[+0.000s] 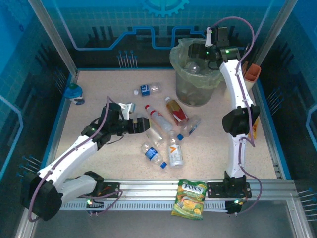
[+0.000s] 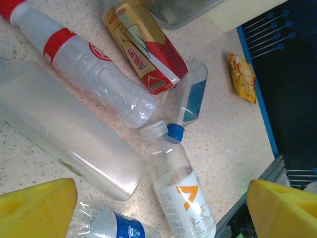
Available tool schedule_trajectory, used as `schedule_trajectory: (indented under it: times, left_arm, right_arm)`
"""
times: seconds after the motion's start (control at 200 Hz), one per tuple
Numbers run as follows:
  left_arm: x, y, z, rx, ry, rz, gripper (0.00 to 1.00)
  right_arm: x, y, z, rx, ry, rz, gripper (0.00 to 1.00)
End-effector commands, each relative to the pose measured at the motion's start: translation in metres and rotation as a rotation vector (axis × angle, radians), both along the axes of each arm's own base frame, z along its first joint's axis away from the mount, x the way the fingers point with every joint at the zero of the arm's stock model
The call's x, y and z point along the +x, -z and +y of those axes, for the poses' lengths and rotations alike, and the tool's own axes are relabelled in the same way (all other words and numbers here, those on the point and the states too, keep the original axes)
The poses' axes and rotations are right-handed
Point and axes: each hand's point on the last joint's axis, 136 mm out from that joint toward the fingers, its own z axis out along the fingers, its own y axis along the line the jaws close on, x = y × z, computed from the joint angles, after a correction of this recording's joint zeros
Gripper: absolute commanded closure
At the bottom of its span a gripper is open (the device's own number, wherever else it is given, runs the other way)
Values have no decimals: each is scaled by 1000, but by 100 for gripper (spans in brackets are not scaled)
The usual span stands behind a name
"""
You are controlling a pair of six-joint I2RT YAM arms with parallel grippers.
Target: Put the plastic bottles in the bin
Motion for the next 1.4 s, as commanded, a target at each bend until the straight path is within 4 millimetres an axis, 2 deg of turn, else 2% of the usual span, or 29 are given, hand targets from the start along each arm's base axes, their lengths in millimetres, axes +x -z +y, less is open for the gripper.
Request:
schedule_trajectory:
  times: [0.0,0.115,0.22,0.42,0.52,0.63,0.66,0.77,1.006,1.191,1.396]
  left_arm:
    - [10,-11,4,92,27,-57,7]
    - [27,-18,11,165,31,-82,4]
    - [51,-26,19,190,29,-107,2]
    - [111,-29,38,293,13,-159,1]
    - [144,-27,45,346,9,-197,1]
    - [179,-16,52,387,-3,-209,1]
    - [188,-14,54,395,-5,-211,1]
    - [219,1,58,436,-3,-214,1]
    - [275,39,60,518,-5,-265,1]
    - [304,69,47,511,63,-207,1]
    - [321,94,39,500,97,-113,1]
  right_arm:
    - [-32,-37,-6,-18,-23,-22,0]
    - [-53,-49,-6,-18,-47,-24,0]
    - [-75,-59,-5,-27,-64,-31,0]
    - [-125,-72,-5,-2,-105,-41,0]
    - [-155,-68,-1,33,-149,-14,0]
    - [-185,-57,-1,71,-162,16,0]
    - [-192,-47,0,80,-167,37,0]
    - [-219,-32,1,103,-180,67,0]
    - [-267,21,-1,135,-182,203,0]
    - [-290,46,-9,117,-166,282,0]
    - [-302,51,-19,119,-131,287,0]
